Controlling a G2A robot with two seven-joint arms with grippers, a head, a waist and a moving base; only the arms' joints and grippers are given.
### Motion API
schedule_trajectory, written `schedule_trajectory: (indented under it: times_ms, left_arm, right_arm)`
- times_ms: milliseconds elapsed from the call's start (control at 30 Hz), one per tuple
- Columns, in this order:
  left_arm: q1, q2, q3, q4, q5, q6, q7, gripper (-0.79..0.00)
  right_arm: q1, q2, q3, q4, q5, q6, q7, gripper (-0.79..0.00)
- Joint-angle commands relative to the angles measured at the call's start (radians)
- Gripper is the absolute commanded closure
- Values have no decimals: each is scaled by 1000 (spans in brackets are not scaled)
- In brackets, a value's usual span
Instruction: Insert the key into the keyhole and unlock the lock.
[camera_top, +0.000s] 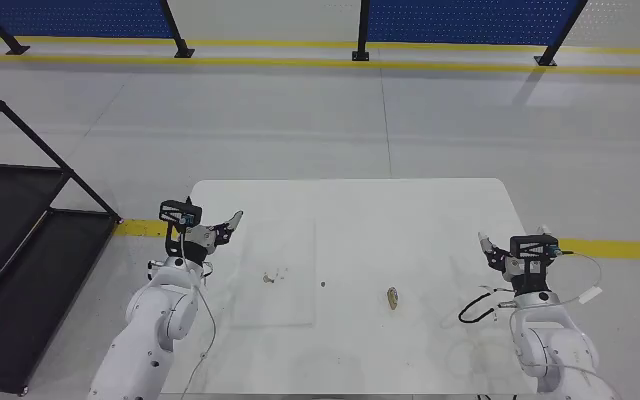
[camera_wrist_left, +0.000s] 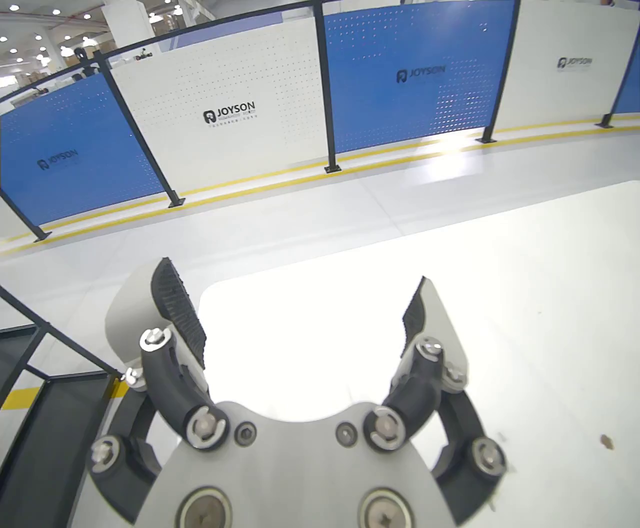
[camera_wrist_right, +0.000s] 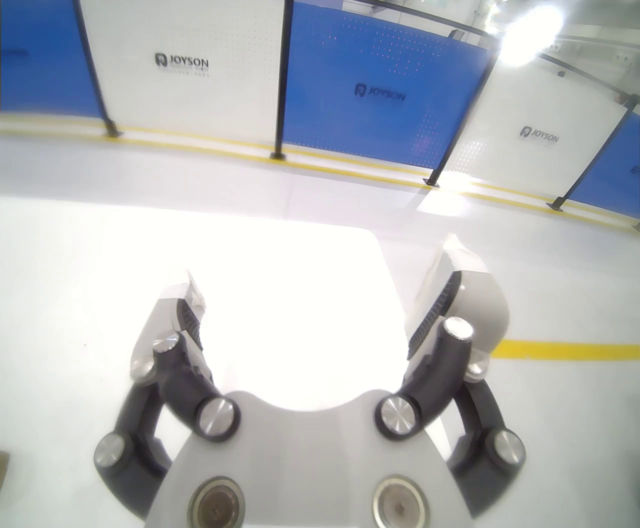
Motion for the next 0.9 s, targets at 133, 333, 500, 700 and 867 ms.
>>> schedule_trajectory:
  times_ms: [133, 333, 500, 700, 867]
  left_arm:
    - [-8, 7, -26, -110, -88, -104, -242, -785]
    - [-24, 14, -27, -190, -236, -155, -571, -785]
    - [-72, 20, -16, -229, -368, -179, -802, -785]
    - [-131, 29, 2, -214, -531, -163, -1050, -785]
    - [-195, 36, 17, -130, -604, -46, -1212, -785]
  right_arm:
    - [0, 0, 0, 0, 0, 0, 0, -785]
    - [0, 0, 0, 0, 0, 0, 0, -785]
    - [0, 0, 0, 0, 0, 0, 0, -785]
    - [0, 0, 0, 0, 0, 0, 0, -785]
    - [0, 0, 0, 0, 0, 0, 0, -785]
